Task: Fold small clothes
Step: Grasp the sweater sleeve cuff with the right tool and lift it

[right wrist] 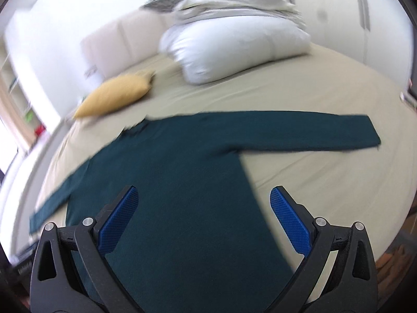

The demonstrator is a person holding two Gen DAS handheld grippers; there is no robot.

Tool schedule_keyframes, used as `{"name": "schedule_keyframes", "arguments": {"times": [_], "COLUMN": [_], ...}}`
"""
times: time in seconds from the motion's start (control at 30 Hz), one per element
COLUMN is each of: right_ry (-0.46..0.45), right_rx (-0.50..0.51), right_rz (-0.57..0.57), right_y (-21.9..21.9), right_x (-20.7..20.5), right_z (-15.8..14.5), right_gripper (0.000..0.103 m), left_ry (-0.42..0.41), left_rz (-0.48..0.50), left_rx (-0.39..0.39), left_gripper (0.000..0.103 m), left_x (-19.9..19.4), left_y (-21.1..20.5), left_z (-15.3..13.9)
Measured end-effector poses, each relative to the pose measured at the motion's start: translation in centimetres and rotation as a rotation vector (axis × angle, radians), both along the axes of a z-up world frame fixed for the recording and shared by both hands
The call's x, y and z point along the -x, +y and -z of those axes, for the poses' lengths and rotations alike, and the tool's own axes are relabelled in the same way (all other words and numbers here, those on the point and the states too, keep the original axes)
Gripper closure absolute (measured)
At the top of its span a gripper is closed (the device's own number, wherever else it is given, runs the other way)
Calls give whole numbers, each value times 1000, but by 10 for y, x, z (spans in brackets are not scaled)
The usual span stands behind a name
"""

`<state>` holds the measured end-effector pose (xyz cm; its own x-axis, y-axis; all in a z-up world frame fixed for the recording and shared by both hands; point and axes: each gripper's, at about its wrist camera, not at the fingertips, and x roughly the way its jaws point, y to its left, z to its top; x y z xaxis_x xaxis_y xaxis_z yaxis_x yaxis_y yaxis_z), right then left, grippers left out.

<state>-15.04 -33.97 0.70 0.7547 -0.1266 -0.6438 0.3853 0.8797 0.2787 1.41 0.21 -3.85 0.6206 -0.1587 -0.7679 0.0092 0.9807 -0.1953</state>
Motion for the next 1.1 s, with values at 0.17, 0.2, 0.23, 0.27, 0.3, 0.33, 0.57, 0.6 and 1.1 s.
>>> {"name": "schedule_keyframes", "arguments": {"times": [0.17,0.2,0.23,0.27,0.3,0.33,0.57,0.6,1.1], "right_ry": [-9,-6,-6,-9,-3,4,-57,-64,-89], "right_rx": [-210,-260,-311,-361,-406,-443,-480,-475,-308], "right_rz": [242,287,331,371,411,453,485,481,201], "right_y": [-154,-182,-208,-233,-256,-277,-348,-355,-299], "right_x": [14,18,23,29,34,39,38,34,-81], "right_z": [35,45,57,70,84,97,130,132,45], "right_gripper": [15,16,21,25,27,29,43,45,96], "left_ry": [0,-24,-56,-87,-99,-101,-56,-54,42], "left_rz": [44,58,70,83,92,106,80,88,173], "left_rx": [41,23,-7,-31,-47,-67,-51,-41,203], "left_gripper": [0,0,0,0,0,0,0,0,11], "left_x": [-17,-20,-22,-24,-27,-30,-59,-64,-103], "left_y": [-15,-20,-27,-34,-38,-45,-59,-60,-51], "left_z": [7,7,6,6,6,7,16,18,43]}}
